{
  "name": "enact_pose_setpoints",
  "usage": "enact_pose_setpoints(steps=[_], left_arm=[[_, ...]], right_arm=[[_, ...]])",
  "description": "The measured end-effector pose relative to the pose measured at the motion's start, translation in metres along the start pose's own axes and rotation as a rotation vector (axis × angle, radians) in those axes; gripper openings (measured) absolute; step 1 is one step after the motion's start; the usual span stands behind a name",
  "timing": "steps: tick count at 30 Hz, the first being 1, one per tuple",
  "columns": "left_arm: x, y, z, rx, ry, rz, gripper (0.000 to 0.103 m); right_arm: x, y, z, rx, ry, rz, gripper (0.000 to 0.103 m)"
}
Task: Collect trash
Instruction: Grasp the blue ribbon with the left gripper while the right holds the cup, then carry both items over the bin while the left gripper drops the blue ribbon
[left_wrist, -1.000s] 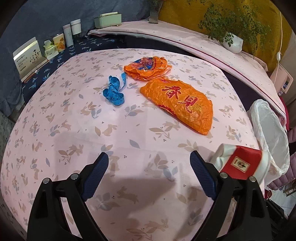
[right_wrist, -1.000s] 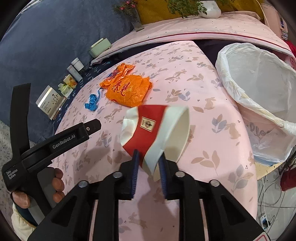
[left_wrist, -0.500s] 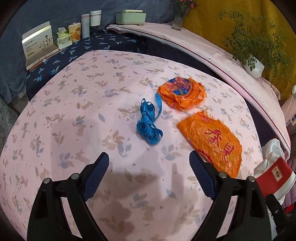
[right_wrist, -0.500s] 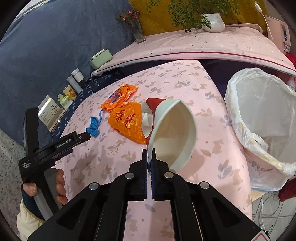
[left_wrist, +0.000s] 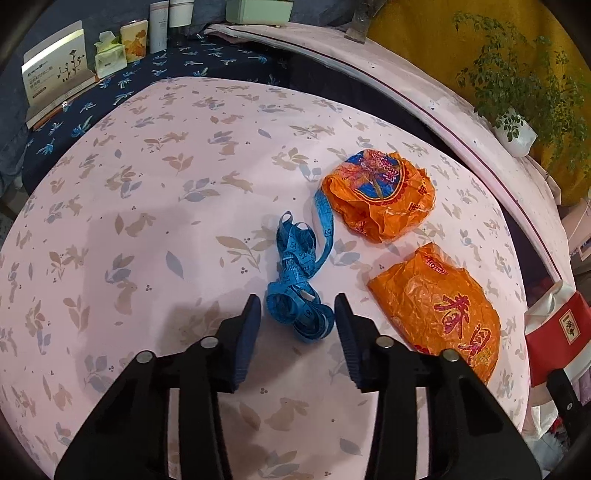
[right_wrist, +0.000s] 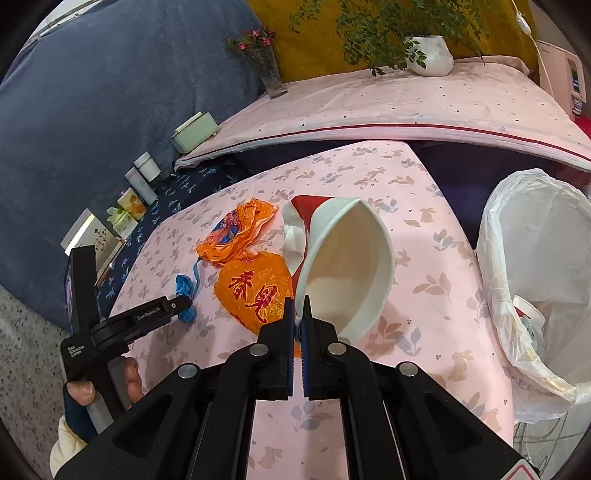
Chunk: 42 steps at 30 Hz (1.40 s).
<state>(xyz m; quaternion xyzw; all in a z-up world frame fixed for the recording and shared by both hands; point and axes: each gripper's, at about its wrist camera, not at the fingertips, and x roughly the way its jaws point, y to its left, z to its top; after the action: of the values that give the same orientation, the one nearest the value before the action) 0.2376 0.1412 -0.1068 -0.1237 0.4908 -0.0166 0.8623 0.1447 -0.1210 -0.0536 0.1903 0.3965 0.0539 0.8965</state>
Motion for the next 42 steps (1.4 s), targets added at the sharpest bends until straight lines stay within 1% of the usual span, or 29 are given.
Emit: enact_pose_setpoints(steps=[1, 3, 8, 18, 24, 33, 42], left_arm=[[0.0, 0.0, -0.001, -0.001, 0.002, -0.005, 0.027], [-0.002, -0.002, -0.002, 0.0, -0.006, -0.005, 0.021], [-0.017, -0.013, -0.005, 0.019, -0.03, -0.012, 0.017], [-0.074, -0.057, -0.01, 0.087, -0.132, -0.045, 0.013], [-0.106, -0.095, -0.015, 0.144, -0.182, -0.093, 0.013], [-0.132, -0.159, -0.029, 0.238, -0.219, -0.151, 0.01], [-0.15, -0.208, -0.038, 0.311, -0.236, -0.217, 0.009]], right_arm=[[0.0, 0.001, 0.0, 0.0, -0.001, 0.0, 0.004], [0.0, 0.002, 0.001, -0.003, -0.004, 0.0, 0.004], [-0.008, 0.003, 0.001, -0.003, -0.015, 0.008, 0.004], [-0.045, -0.001, 0.002, 0.01, -0.087, 0.034, 0.004], [-0.075, -0.016, 0.005, 0.035, -0.145, 0.035, 0.004], [-0.108, -0.047, 0.007, 0.083, -0.205, 0.019, 0.004], [-0.134, -0.082, 0.006, 0.134, -0.252, -0.003, 0.004]])
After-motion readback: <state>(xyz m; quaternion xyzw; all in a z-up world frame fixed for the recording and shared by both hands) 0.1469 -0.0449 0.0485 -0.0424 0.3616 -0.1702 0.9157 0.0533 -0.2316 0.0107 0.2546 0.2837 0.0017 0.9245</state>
